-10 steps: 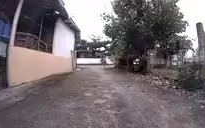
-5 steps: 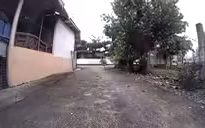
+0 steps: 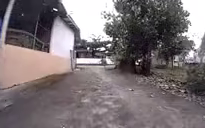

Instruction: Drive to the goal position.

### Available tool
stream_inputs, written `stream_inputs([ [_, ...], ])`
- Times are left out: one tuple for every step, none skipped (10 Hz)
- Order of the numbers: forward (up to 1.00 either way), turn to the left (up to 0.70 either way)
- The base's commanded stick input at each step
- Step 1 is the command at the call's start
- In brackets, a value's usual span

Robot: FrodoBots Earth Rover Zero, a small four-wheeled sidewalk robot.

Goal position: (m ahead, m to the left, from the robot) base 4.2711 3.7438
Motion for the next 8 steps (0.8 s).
stream_inputs([
  [0.49, 0.00],
  [0.00, 0.00],
  [0.00, 0.00],
  [0.00, 0.00],
  [0.00, 0.00],
  [0.00, 0.00],
  [0.00, 0.00],
  [0.00, 0.00],
])
